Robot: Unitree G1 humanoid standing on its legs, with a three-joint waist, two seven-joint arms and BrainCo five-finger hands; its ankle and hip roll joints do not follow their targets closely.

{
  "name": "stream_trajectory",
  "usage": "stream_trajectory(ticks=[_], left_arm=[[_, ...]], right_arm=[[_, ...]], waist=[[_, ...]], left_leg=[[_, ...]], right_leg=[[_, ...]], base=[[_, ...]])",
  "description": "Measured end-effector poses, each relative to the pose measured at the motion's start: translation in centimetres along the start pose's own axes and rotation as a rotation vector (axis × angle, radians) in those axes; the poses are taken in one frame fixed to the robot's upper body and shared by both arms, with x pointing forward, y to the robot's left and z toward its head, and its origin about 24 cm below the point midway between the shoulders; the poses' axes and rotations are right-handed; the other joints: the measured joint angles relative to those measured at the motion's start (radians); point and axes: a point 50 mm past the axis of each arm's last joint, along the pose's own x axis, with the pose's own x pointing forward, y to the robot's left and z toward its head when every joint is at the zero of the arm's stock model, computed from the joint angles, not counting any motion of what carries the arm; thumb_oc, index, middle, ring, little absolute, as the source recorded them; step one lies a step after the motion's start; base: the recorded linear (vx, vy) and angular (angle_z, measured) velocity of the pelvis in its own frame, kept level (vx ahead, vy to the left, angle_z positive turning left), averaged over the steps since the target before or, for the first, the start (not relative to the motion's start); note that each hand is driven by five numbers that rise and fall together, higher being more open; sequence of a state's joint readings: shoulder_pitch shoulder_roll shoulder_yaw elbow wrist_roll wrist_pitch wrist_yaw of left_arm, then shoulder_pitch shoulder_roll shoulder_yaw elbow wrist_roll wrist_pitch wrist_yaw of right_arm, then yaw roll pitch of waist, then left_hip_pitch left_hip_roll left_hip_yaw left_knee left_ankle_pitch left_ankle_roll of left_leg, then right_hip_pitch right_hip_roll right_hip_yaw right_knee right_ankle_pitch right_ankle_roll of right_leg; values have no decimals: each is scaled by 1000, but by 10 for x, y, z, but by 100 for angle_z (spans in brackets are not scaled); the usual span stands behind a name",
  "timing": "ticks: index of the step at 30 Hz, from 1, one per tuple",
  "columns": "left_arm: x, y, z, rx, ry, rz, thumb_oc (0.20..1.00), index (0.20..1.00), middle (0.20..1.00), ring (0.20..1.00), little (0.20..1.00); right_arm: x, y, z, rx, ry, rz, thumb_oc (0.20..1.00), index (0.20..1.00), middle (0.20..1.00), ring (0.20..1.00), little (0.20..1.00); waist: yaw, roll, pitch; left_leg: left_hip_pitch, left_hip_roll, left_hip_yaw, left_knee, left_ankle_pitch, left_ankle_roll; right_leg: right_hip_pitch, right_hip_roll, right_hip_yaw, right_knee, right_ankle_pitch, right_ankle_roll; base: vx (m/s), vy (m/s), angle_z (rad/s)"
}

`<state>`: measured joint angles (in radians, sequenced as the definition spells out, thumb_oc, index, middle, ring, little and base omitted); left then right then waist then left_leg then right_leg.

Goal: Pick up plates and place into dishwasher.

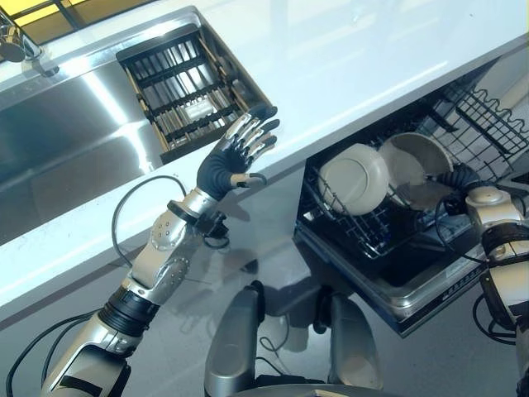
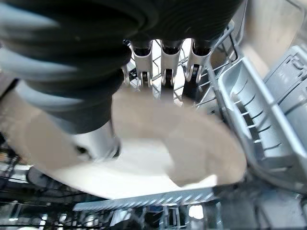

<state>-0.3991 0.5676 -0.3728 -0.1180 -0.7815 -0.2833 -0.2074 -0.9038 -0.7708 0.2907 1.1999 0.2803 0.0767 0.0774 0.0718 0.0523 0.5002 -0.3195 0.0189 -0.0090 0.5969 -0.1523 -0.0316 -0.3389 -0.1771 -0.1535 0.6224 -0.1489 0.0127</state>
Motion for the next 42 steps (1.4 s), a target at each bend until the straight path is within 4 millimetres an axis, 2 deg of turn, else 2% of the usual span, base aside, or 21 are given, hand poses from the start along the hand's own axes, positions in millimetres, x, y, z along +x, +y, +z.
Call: stream_trajectory(ticks=[5,10,13,18,23,31,34,37,40,42], left_arm=[[-1,3,-3,-19,15,16,1000,1000,1000,1000,1000],[-4,3,-5,-23,22,25,1000,1000,1000,1000,1000],[-4,2,-5,-25,20,33,1000,1000,1000,1000,1000],[-4,0,-6,-26,10,42,1000,1000,1000,1000,1000],[-3,-2,-5,-25,-1,30,1000,1000,1000,1000,1000],[15,-13,20,2,-114,-53,1000,1000,1000,1000,1000],[20,-10,25,13,-132,-45,1000,1000,1000,1000,1000],[26,-8,33,35,-160,-53,1000,1000,1000,1000,1000],[29,-6,36,45,-177,-52,1000,1000,1000,1000,1000],[30,-5,38,51,-184,-52,1000,1000,1000,1000,1000]], right_arm=[[-1,-8,11,121,-88,-95,1000,1000,1000,1000,1000],[-8,-29,24,231,-175,-385,1000,1000,1000,1000,1000],[-13,-36,21,220,-169,-556,1000,1000,1000,1000,1000],[-14,-30,3,191,-62,-658,1000,1000,1000,1000,1000],[-10,-18,-13,213,27,-611,1000,1000,1000,1000,1000],[-4,-4,-15,349,44,-400,1000,1000,1000,1000,1000],[-1,6,-11,347,41,-335,1000,1000,1000,1000,1000],[0,15,-14,343,60,-272,1000,1000,1000,1000,1000],[1,29,-25,442,151,-201,1000,1000,1000,1000,1000],[2,30,-24,475,162,-193,1000,1000,1000,1000,1000]], waist=[[-3,0,0],[-5,-2,-1],[-6,-3,-1],[-9,-3,-1],[-9,-3,-1],[-11,-4,-1],[-30,-5,0],[-29,-4,0],[-30,-3,0],[-31,-2,0]], left_leg=[[14,5,6,-2,-2,0],[30,15,23,-14,-1,3],[32,17,32,-13,-2,4],[32,18,36,-15,-4,8],[19,11,38,15,-20,12],[-144,5,37,197,-83,27],[-180,-3,35,230,-86,30],[-223,-9,36,243,-85,30],[-244,-9,35,264,-86,30],[-255,-10,35,266,-86,30]], right_leg=[[14,2,1,-8,0,0],[27,9,5,-33,1,1],[28,12,11,-36,1,1],[27,16,23,-43,4,5],[11,11,35,-16,3,6],[-148,-9,56,153,-36,20],[-181,-18,61,186,-38,24],[-227,-21,69,199,-38,24],[-249,-20,74,220,-38,24],[-262,-17,78,225,-38,24]], base=[[29,22,-3],[23,32,-9],[29,33,-5],[8,21,-5],[-15,4,0],[-67,9,0],[-30,2,4],[-12,-1,1],[4,-5,-4],[5,-5,3]])
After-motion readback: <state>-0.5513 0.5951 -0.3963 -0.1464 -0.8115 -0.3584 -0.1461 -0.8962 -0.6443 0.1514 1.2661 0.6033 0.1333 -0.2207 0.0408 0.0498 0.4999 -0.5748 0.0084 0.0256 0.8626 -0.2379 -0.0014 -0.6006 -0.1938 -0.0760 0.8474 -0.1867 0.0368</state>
